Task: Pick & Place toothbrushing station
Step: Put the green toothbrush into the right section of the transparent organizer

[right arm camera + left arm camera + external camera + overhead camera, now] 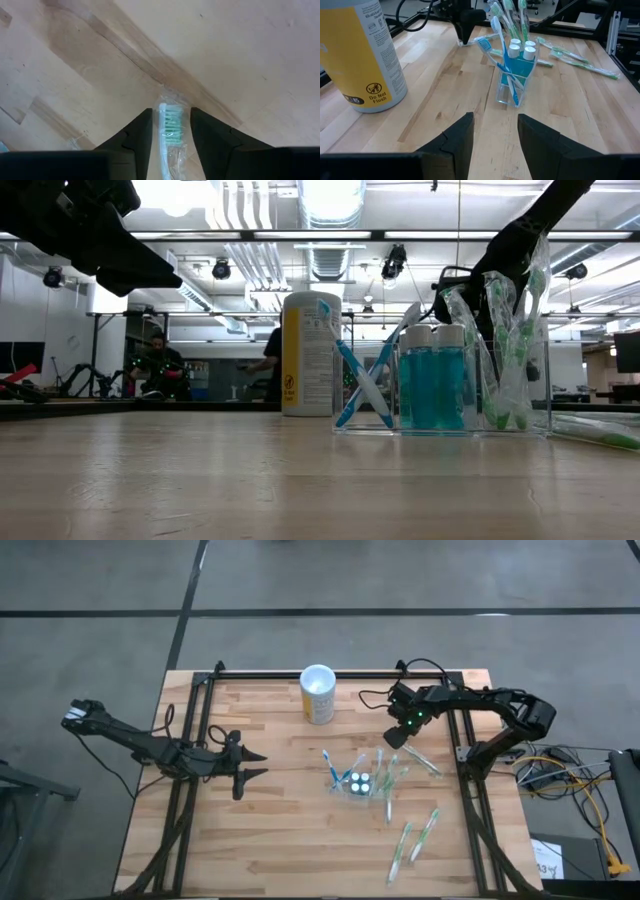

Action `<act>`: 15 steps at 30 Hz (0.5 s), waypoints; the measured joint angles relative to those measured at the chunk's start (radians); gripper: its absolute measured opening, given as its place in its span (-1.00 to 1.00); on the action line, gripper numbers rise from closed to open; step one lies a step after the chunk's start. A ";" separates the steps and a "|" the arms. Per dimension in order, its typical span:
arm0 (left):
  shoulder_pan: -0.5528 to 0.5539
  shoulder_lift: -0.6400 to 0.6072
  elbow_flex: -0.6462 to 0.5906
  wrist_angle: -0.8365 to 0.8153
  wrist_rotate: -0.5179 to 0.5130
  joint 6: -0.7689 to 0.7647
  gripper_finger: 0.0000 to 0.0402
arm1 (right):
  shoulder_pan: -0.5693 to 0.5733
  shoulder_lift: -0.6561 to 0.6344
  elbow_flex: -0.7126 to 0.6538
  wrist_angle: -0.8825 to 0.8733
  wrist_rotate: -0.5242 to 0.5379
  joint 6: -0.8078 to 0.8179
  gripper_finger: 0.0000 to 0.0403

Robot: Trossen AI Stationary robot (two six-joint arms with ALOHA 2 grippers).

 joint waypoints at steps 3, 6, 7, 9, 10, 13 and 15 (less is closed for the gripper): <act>0.000 0.000 0.000 0.000 0.000 0.000 -0.22 | 0.000 0.000 0.000 0.001 -0.009 0.023 -0.47; 0.000 0.000 0.000 0.000 0.000 0.000 -0.22 | 0.000 0.000 0.000 0.001 -0.016 0.028 -0.58; 0.000 0.000 0.000 0.000 0.000 0.000 -0.22 | 0.000 0.000 0.000 0.001 -0.022 0.031 -0.62; 0.000 0.000 0.000 0.000 0.000 0.000 -0.22 | 0.000 0.000 -0.002 0.000 -0.025 0.051 -0.70; 0.000 0.000 0.000 0.000 0.000 0.000 -0.22 | 0.000 0.000 -0.002 0.001 -0.026 0.057 -0.73; 0.000 0.000 0.000 0.000 0.000 0.000 -0.22 | 0.000 0.000 -0.003 0.001 -0.028 0.060 -0.84; 0.000 0.000 0.000 0.000 0.000 0.000 -0.22 | 0.000 0.000 -0.003 0.004 -0.030 0.061 -0.90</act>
